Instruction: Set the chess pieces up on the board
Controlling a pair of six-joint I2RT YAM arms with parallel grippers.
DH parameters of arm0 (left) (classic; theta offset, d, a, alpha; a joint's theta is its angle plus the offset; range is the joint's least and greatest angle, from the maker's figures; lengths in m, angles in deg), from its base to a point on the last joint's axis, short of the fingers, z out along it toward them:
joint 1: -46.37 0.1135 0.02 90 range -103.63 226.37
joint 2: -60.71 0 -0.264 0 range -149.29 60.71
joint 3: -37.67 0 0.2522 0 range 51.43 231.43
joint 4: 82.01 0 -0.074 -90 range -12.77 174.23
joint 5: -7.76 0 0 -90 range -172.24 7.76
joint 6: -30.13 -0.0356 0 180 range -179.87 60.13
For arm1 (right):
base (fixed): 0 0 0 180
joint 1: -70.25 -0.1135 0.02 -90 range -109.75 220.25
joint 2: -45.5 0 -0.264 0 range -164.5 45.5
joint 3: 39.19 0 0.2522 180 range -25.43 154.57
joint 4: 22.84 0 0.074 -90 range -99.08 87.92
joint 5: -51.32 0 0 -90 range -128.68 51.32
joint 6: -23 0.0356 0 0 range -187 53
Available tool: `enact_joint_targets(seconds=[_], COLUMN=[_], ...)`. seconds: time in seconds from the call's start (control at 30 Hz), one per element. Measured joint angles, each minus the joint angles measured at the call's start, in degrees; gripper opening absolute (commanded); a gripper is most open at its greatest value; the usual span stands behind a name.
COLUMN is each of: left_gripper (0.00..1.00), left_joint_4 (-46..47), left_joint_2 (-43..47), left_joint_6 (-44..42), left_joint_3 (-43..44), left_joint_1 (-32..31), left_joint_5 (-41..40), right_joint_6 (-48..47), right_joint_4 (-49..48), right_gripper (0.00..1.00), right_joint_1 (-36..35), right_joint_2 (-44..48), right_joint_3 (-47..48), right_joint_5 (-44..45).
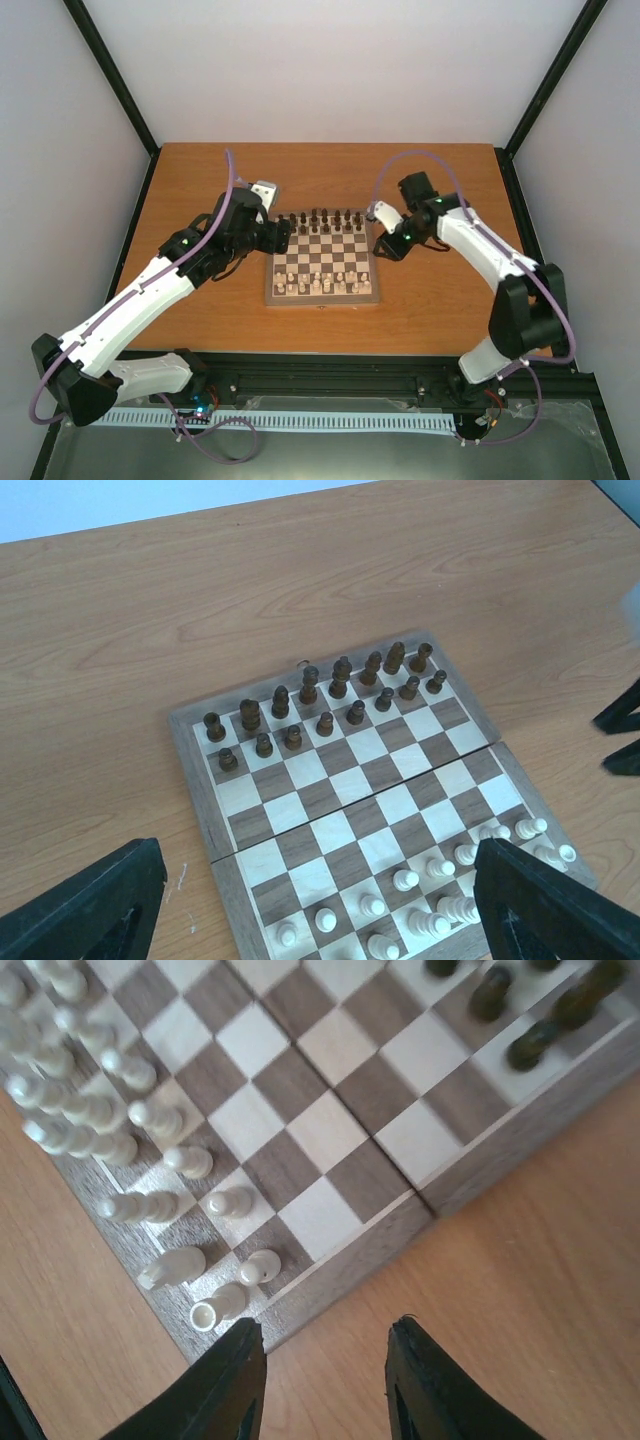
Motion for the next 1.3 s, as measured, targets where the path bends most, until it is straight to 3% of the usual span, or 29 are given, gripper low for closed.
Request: enact_joint_targets(seconds=[0.13,0.27,0.37,0.4,0.43,0.63,0.8,1.0,1.1,1.3], left_gripper=[0.9,0.96,1.0,1.0,1.0,1.0,1.0,1.0,1.0,1.0], left_joint_4=[0.0,0.0,-0.07,-0.37,-1.18,-6.82,-7.37,-0.79,1.31,3.04], left_joint_2=[-0.07,-0.07,-0.48,-0.83,-1.29,-1.88,2.91,8.66,9.27,9.4], left_joint_6=[-0.2,-0.92,-1.44,-1.42,-1.4,-0.31,-1.42,-3.48,-3.82,-3.82], left_joint_3=[0.0,0.0,0.0,0.09,0.39,3.85,3.5,-5.51,-10.21,-10.73], left_joint_1=[0.02,0.02,0.02,0.02,0.02,0.02,0.0,0.02,0.02,0.02], left_joint_5=[-1.18,-2.93,-3.56,-3.56,-3.39,-3.3,-9.57,-21.4,-21.68,-21.88], right_joint_6=[0.07,1.57,3.78,4.5,5.53,11.3,18.49,24.57,25.16,25.35], right_joint_4=[0.04,-1.7,-5.27,-6.88,-8.46,-14.53,-18.53,-28.22,-30.05,-33.24], right_gripper=[0.42,0.55,0.8,0.97,1.0,1.0,1.0,1.0,1.0,1.0], right_joint_1=[2.62,4.76,6.56,7.21,7.8,12.83,13.14,13.22,13.25,14.03], right_joint_2=[6.86,14.82,21.59,23.82,25.92,33.27,34.71,40.28,43.87,47.43], right_joint_3=[0.28,-0.07,-1.46,-2.4,-3.45,-8.55,-7.54,-15.3,-20.74,-23.1], right_joint_5=[-1.53,-2.45,-1.55,-0.74,0.04,2.23,5.75,10.05,11.26,10.34])
